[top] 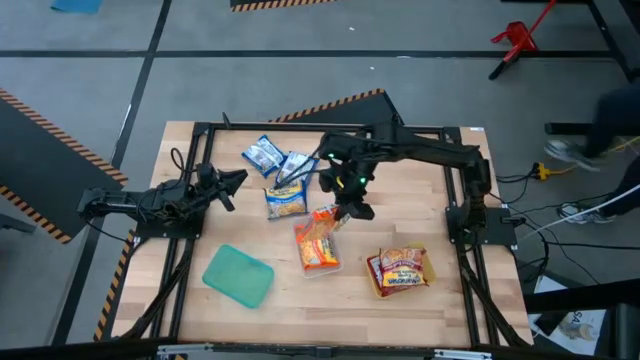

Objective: Sort Maruchan noodles
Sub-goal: Put the orange noodle pack into the transparent bin

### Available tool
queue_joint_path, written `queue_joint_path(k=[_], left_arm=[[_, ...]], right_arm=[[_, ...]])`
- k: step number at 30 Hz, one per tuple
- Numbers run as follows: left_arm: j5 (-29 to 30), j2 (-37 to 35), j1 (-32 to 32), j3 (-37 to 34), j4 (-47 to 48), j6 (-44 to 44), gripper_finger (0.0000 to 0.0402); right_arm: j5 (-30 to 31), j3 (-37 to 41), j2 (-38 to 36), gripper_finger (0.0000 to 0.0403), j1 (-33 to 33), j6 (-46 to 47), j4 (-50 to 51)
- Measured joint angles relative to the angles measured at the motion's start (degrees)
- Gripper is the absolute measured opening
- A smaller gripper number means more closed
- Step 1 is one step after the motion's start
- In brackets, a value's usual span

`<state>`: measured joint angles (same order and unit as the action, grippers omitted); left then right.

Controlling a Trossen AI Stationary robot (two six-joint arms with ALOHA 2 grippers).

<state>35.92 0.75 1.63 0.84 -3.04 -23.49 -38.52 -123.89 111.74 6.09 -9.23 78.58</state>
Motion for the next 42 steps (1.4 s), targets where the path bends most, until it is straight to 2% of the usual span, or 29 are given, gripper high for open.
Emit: queue_joint_path(k=[10, 14, 28, 42], left_arm=[[0.0, 0.0, 0.0, 0.0, 0.0, -0.1, 0.0066], [0.0, 0.0, 0.0, 0.0, 0.0, -0.1, 0.0066], [0.0, 0.0, 0.0, 0.0, 0.0, -0.1, 0.0066], [0.0, 0.0, 0.0, 0.0, 0.0, 0.1, 0.0066]], right_arm=[[-11.0, 0.0, 8.6, 0.0011, 1.9, -1.6, -0.1], [-12.9, 0.0, 12.0, 0.0011, 1.4, -3.4, 1.4], [-13.0, 0.0, 19.0, 0.0012, 1.4, -7.7, 4.2], [-13.6, 6.2, 18.8, 0.0012, 1.4, -8.2, 3.3]])
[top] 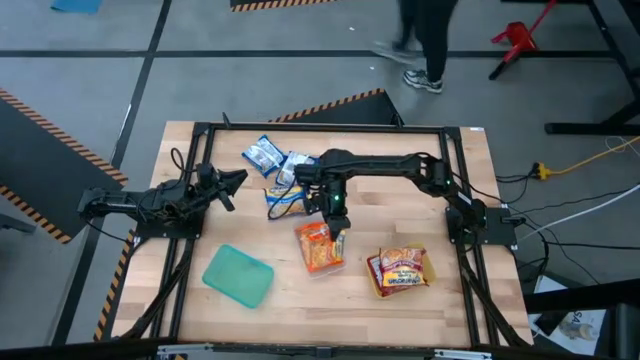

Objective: Sort Maruchan noodles
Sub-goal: Put the orange noodle pack into the transparent bin, then put the bottom blue noodle pack into the green bin

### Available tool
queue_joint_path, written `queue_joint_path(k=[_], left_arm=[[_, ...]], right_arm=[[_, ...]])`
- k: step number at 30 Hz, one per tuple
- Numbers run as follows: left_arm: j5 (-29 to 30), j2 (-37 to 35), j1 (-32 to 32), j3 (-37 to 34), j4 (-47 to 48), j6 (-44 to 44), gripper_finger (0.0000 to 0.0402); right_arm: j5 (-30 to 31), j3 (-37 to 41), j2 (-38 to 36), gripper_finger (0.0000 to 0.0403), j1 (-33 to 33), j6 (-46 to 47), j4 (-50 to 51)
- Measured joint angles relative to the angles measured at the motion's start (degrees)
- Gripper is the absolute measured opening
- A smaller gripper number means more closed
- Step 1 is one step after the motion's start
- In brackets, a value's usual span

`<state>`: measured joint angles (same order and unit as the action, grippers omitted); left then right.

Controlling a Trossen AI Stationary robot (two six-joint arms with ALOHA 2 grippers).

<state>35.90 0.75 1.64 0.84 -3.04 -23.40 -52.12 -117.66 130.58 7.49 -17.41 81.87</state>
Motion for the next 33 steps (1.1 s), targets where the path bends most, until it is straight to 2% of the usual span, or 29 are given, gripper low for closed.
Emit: queue_joint_path(k=[3, 8, 14, 18, 21, 29, 33], left_arm=[[0.0, 0.0, 0.0, 0.0, 0.0, 0.0, 0.0066], [0.0, 0.0, 0.0, 0.0, 0.0, 0.0, 0.0066], [0.0, 0.0, 0.0, 0.0, 0.0, 0.0, 0.0066], [0.0, 0.0, 0.0, 0.0, 0.0, 0.0, 0.0066], [0.1, 0.0, 0.0, 0.0, 0.0, 0.0, 0.0066], [0.6, 0.0, 0.0, 0.0, 0.0, 0.0, 0.0066], [0.6, 0.0, 0.0, 0.0, 0.0, 0.0, 0.0066]], right_arm=[[0.4, 0.6, 0.0, 0.0012, 0.0, 0.0, -0.8], [5.5, 0.7, 0.0, 0.0028, 0.0, 0.4, -2.3], [11.9, 0.7, -0.1, 0.0119, 0.0, 0.5, -4.1], [12.6, 0.7, -0.1, 0.0178, 0.0, 0.5, -4.5], [13.9, 0.7, -0.1, 0.0203, 0.0, 0.9, -4.6], [29.2, -4.1, -0.2, 0.0215, 0.0, 2.3, -8.9], [30.6, -8.4, -0.2, 0.0215, 0.0, 1.4, -10.7]])
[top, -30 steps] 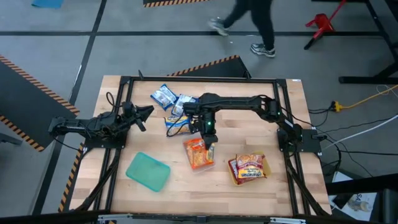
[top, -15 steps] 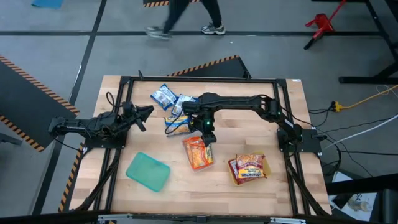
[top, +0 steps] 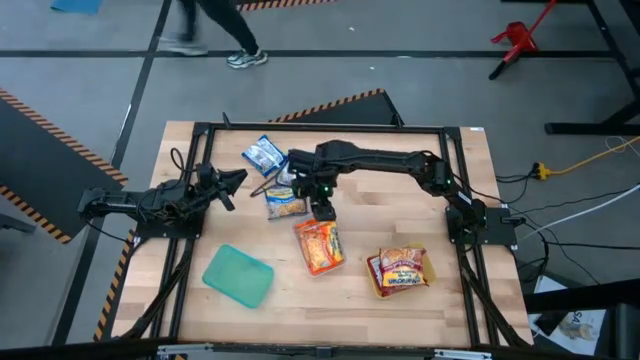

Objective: Sort Maruchan noodles
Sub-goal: Put the bottom blue noodle pack into the green bin

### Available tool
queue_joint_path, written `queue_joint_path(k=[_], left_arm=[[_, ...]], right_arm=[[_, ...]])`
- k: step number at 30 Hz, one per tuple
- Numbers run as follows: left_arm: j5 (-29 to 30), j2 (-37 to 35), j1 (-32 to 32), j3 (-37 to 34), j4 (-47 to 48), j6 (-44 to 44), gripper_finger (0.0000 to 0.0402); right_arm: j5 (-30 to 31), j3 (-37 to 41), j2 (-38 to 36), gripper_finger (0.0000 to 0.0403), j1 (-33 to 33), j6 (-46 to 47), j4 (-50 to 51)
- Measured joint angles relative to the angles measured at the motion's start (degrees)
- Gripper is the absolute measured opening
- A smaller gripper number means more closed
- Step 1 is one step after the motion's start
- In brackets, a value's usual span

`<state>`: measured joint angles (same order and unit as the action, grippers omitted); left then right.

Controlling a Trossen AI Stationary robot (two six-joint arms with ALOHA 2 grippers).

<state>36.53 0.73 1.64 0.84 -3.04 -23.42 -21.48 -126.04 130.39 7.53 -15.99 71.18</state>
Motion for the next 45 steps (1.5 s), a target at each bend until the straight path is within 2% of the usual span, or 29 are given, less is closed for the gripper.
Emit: queue_joint_path(k=[7, 12, 18, 21, 25, 28, 31, 43, 45], left_arm=[[0.0, 0.0, 0.0, 0.0, -0.1, 0.0, 0.0066], [0.1, 0.0, 0.0, 0.0, -0.2, 0.0, 0.0066], [0.1, 0.0, 0.0, 0.0, -0.4, 0.0, 0.0066], [0.1, 0.0, 0.0, 0.0, -0.4, 0.0, 0.0066], [0.1, 0.0, 0.0, 0.0, -0.4, 0.0, 0.0066], [0.2, 0.0, 0.0, 0.0, -0.4, 0.0, 0.0066], [1.3, 0.0, 0.0, 0.0, -0.4, -0.1, 0.0066], [4.7, 0.0, 0.0, 0.0, -1.7, -0.2, 0.0066], [4.6, 0.0, 0.0, 0.0, -3.1, -0.5, 0.0066]], right_arm=[[2.5, -5.9, 0.0, 0.0215, -0.5, -0.8, -1.7], [4.4, -6.2, 0.0, 0.0215, -1.3, -2.6, -6.1], [11.1, 0.7, 0.1, 0.0222, -1.5, -4.0, -22.8], [13.5, 3.9, 0.0, 0.0245, -1.4, -4.1, -31.5], [13.8, 6.3, 0.0, 0.0298, -1.4, -5.0, -39.4], [17.1, 7.9, 0.0, 0.0335, -1.4, -5.1, -42.9], [19.4, 9.9, 0.0, 0.0355, -1.0, -4.9, -45.9], [18.4, 9.8, 1.2, 0.0360, 0.9, -1.3, -44.9], [18.6, 10.1, 2.1, 0.0360, 1.8, -0.4, -42.2]])
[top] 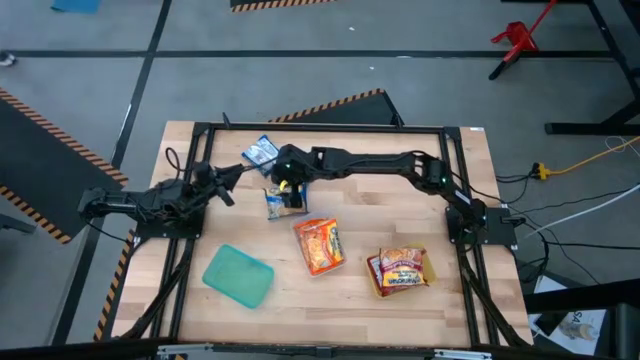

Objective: Sort Maruchan noodles
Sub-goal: Put the bottom blue noodle pack into the green bin

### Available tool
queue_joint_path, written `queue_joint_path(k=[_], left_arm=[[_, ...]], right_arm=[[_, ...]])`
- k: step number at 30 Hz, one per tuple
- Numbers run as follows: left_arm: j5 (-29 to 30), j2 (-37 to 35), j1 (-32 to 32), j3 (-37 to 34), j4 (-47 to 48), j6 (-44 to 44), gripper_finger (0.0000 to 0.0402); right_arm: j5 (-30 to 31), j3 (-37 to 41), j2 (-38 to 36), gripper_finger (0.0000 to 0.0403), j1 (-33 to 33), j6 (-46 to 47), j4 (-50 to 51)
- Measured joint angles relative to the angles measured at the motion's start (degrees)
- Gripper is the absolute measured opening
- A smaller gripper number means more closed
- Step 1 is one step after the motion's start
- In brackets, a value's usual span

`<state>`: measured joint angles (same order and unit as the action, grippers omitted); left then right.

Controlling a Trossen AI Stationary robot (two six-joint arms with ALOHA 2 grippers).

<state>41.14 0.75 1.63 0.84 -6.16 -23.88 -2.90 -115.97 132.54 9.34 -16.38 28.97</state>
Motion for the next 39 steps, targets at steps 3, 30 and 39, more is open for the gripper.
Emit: queue_joint_path(k=[3, 30, 39], left_arm=[[-1.6, 0.0, 0.0, 0.0, -3.0, -0.1, 0.0066], [-4.0, 0.0, 0.0, 0.0, -18.6, 0.5, 0.0066], [-3.9, 0.0, 0.0, 0.0, -17.5, 0.4, 0.0066]], right_arm=[[0.2, 0.0, 0.6, 0.0360, 1.2, 0.7, 1.3], [-2.7, -0.2, 9.4, 0.0358, 1.9, 7.8, -9.4], [-4.5, -0.2, 9.5, 0.0251, 1.9, 8.4, -5.4]])
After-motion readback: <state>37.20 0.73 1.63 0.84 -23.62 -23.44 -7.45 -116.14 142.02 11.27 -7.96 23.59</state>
